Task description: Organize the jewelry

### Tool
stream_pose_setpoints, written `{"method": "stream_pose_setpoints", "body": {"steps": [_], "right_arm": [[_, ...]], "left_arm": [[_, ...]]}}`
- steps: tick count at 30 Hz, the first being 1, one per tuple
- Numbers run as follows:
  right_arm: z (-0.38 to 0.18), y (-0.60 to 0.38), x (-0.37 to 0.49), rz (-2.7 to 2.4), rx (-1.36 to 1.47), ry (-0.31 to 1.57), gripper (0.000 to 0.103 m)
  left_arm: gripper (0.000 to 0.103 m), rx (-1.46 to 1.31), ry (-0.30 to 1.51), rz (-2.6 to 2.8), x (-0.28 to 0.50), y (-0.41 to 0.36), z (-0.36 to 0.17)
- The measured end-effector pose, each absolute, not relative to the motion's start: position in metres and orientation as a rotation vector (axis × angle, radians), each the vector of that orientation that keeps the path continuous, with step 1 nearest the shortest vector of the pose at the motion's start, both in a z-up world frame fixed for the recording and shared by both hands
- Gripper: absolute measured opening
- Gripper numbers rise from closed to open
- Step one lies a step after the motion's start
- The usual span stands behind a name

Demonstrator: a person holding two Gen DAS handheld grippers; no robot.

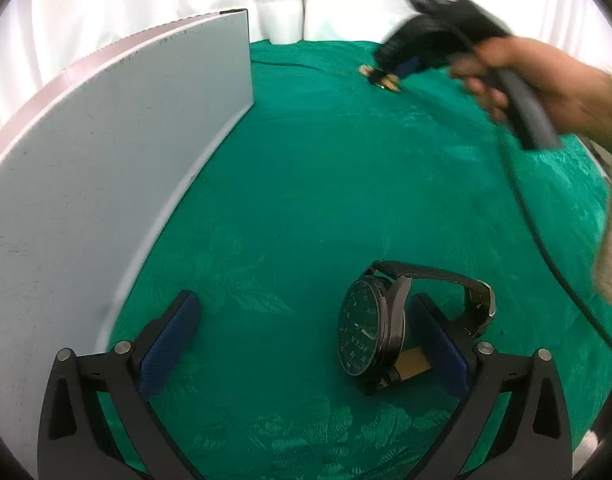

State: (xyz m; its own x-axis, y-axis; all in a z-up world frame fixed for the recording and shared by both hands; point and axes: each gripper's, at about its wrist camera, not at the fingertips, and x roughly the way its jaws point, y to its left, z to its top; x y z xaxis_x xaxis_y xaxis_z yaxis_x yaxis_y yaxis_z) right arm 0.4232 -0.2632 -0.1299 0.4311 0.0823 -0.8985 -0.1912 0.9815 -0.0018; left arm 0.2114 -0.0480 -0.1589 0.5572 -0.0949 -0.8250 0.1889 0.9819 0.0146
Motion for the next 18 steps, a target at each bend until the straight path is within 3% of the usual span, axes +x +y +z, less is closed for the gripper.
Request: {"method": "stream_pose_setpoints", "body": {"steps": [13, 14, 16, 18], "right_arm": [[-0.127, -0.288, 0.208, 0.333, -0.028, 1.239, 0.028], [-0.127, -0.287, 0.198, 0.323, -0.028, 1.223, 0.032], [-0.125, -0.29, 0.179, 0.31, 0.018, 1.184, 0.058], [-0.122, -0.297, 0.164, 0.271, 0.083, 1.132, 0.058]], "left_arm": [[0.102, 0.106, 0.967, -0.168, 0.212, -0.048, -0.159], [0.102, 0.106, 0.967, -0.168, 0.212, -0.048, -0.159], [0.102, 0.108, 0.971, -0.178, 0.212, -0.048, -0.159], [0.102, 0.108, 0.985, -0.193, 0.21, -0.046, -0.156]]}}
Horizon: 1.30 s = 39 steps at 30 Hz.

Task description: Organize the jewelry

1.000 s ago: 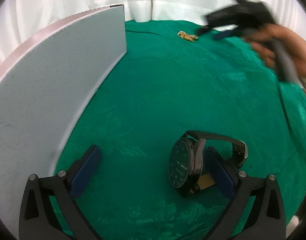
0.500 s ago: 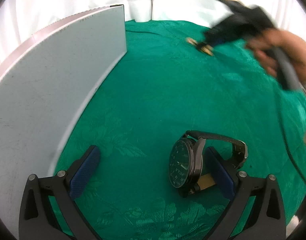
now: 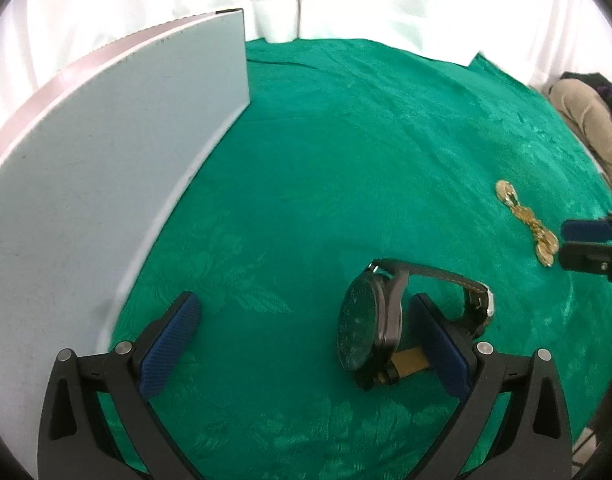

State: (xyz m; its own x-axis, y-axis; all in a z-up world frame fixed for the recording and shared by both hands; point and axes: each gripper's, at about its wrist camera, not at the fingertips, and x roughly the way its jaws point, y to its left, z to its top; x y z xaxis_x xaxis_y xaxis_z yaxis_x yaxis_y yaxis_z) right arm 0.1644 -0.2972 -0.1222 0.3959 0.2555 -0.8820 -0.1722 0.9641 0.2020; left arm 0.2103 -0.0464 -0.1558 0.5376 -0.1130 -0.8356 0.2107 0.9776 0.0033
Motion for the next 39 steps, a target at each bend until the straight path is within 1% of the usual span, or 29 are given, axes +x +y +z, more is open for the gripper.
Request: {"method": "stream_pose_setpoints", "body": {"steps": [4, 8, 11, 15, 18, 19, 20, 21, 24, 25, 26, 27, 28, 29, 31, 34, 39], "right_arm": [[-0.118, -0.305, 0.131, 0.206, 0.137, 1.068, 0.058], [-0.121, -0.302, 0.098, 0.209, 0.126, 1.066, 0.058], [-0.118, -0.299, 0.085, 0.211, 0.094, 1.064, 0.058], [-0.101, -0.303, 0.103, 0.22, 0.093, 1.049, 0.058], [-0.09, -0.303, 0.125, 0.223, 0.061, 1.029, 0.058], [-0.089, -0.301, 0.134, 0.221, 0.047, 1.033, 0.058], [-0.088, -0.301, 0.142, 0.215, 0.023, 1.041, 0.058], [-0.09, -0.297, 0.157, 0.219, -0.011, 1.057, 0.058], [-0.107, -0.287, 0.192, 0.236, -0.054, 1.115, 0.058], [-0.113, -0.285, 0.2, 0.237, -0.06, 1.135, 0.058], [-0.119, -0.281, 0.207, 0.237, -0.074, 1.152, 0.046], [-0.123, -0.277, 0.21, 0.228, -0.101, 1.17, 0.033], [-0.124, -0.274, 0.21, 0.22, -0.123, 1.171, 0.016], [-0.122, -0.271, 0.209, 0.225, -0.139, 1.162, 0.01], [-0.118, -0.272, 0.205, 0.248, -0.103, 1.165, 0.009], [-0.094, -0.283, 0.195, 0.267, -0.024, 1.125, 0.009], [-0.043, -0.293, 0.178, 0.352, 0.066, 1.053, 0.008]], "left_arm": [[0.102, 0.088, 0.97, -0.245, 0.196, -0.04, -0.135], [0.102, 0.082, 0.962, -0.258, 0.183, -0.034, -0.121], [0.102, 0.06, 0.975, -0.248, 0.182, -0.035, -0.121], [0.1, 0.09, 0.971, -0.24, 0.191, -0.046, -0.123], [0.095, 0.139, 0.958, -0.25, 0.196, -0.057, -0.124], [0.092, 0.151, 0.964, -0.252, 0.2, -0.06, -0.126], [0.084, 0.157, 0.972, -0.253, 0.202, -0.062, -0.129], [0.08, 0.162, 0.985, -0.256, 0.206, -0.064, -0.131], [0.063, 0.171, 1.004, -0.259, 0.211, -0.068, -0.134], [0.049, 0.178, 1.004, -0.258, 0.21, -0.069, -0.135], [0.03, 0.184, 1.007, -0.257, 0.21, -0.07, -0.135], [0.02, 0.187, 1.014, -0.259, 0.211, -0.07, -0.135], [0.011, 0.183, 1.023, -0.268, 0.21, -0.07, -0.135], [0.009, 0.179, 1.02, -0.261, 0.208, -0.068, -0.133], [0.009, 0.144, 1.016, -0.27, 0.204, -0.065, -0.127], [0.008, 0.06, 1.026, -0.282, 0.197, -0.057, -0.111], [0.008, -0.047, 1.027, -0.273, 0.179, -0.04, -0.069]]}}
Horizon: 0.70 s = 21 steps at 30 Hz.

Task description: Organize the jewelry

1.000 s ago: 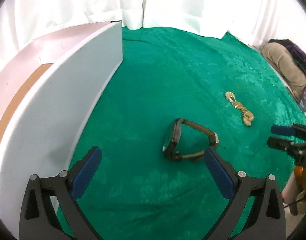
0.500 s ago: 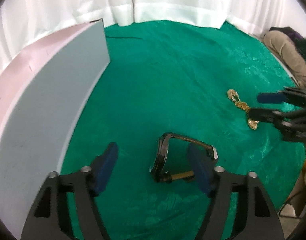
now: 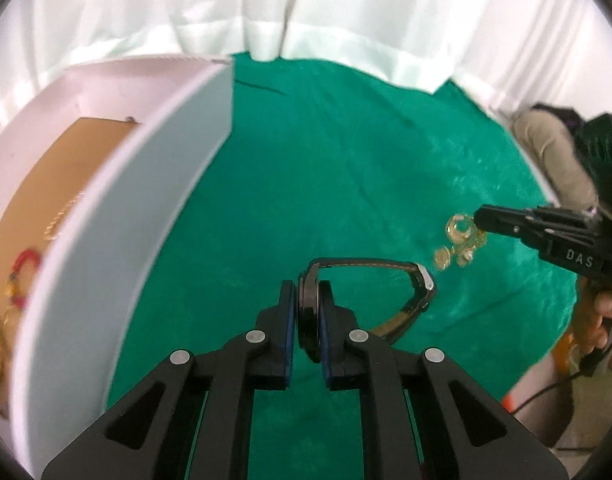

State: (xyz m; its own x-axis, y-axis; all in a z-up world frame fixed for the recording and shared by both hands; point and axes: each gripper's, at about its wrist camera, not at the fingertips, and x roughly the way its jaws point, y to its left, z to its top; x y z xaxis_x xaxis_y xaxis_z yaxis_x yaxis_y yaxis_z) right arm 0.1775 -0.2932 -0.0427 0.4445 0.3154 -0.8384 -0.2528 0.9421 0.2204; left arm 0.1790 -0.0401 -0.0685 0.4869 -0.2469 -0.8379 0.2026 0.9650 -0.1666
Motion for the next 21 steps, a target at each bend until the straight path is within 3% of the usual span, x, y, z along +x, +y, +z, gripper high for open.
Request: {"method": "stream_pose_setpoints", "body": {"steps": [14, 21], "right_arm": [[0.079, -0.232, 0.168, 0.601, 0.06, 0.825, 0.008], [0.108, -0.153, 0.181, 0.738, 0.03, 0.781, 0.008]], "left_arm": [[0.009, -0.169, 0.878, -0.073, 0.104, 0.09, 0.062], [0.009, -0.176, 0.888, 0.167, 0.093, 0.179, 0.06]]}}
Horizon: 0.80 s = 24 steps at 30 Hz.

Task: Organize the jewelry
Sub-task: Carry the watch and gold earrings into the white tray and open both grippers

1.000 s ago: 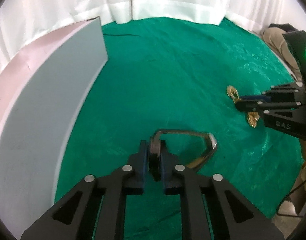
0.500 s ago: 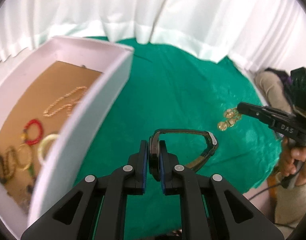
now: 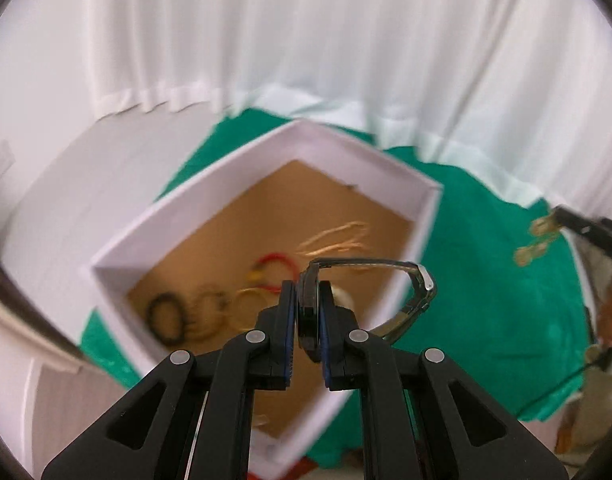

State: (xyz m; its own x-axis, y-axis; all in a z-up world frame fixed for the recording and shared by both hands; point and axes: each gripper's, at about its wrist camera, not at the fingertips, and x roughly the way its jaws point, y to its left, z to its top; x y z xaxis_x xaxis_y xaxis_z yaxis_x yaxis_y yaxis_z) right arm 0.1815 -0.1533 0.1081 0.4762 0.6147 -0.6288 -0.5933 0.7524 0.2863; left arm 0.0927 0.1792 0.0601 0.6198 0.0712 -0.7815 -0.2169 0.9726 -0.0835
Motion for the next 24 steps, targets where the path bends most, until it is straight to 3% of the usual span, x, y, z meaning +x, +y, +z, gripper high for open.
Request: {"method": "stream_pose_setpoints", "body": {"steps": [10, 24], "right_arm": [[0.09, -0.033, 0.198, 0.925, 0.029, 0.9, 0.008], [-0.02, 0.073, 0.175, 0.975, -0.156, 1.128, 0.009]], "left_arm": [[0.009, -0.203, 1.033, 0.264, 0.093, 0.228, -0.001], [0.01, -0.118, 1.061, 0.395, 0.101, 0.241, -0.039]]}}
